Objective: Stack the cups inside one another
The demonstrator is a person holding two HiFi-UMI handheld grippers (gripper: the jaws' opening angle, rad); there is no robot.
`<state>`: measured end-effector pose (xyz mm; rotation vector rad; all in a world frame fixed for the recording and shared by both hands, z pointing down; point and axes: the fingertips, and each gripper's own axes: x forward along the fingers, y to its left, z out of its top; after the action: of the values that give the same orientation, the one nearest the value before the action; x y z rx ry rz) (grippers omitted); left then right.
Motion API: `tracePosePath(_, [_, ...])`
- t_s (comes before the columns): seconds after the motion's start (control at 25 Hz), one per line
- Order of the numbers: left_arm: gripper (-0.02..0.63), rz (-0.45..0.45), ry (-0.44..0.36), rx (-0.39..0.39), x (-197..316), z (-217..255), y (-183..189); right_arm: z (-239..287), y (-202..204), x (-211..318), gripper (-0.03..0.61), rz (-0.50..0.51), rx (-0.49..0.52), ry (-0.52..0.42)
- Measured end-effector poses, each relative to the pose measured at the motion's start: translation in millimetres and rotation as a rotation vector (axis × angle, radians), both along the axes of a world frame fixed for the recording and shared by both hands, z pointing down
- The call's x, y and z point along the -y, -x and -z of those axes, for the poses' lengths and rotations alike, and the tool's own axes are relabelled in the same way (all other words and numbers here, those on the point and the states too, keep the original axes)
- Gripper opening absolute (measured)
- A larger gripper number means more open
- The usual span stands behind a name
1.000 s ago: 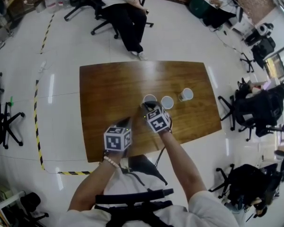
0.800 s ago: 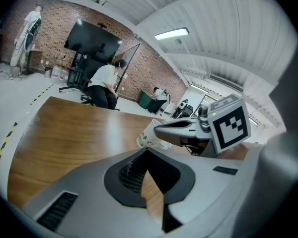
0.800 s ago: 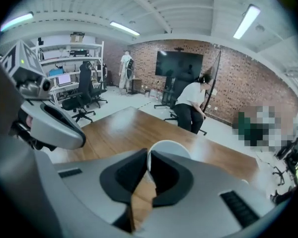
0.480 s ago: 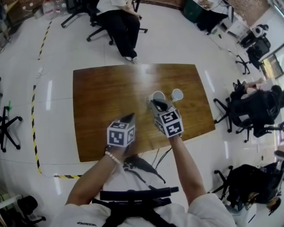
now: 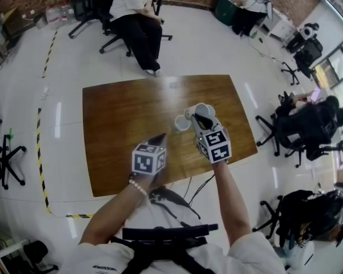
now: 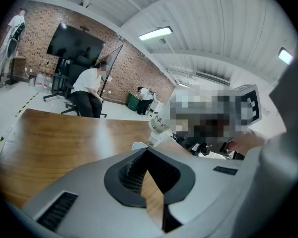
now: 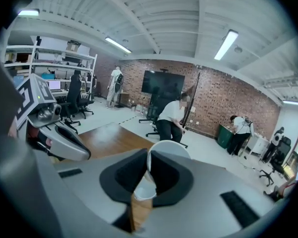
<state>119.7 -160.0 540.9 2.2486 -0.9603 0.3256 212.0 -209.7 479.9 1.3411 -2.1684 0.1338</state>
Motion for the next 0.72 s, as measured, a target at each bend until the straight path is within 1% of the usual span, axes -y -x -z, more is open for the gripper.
tracePosePath(0.16, [-0.008,0.001,-0.003,0.004,2,1,-2,-13,-4,3,0.032,0.001,-0.014,0.024])
tracePosePath(0.72, [-0.008,0.045,0.024,0.0,14,-9,7,-91,0,16,0.032,0.051,-0.083,0.157])
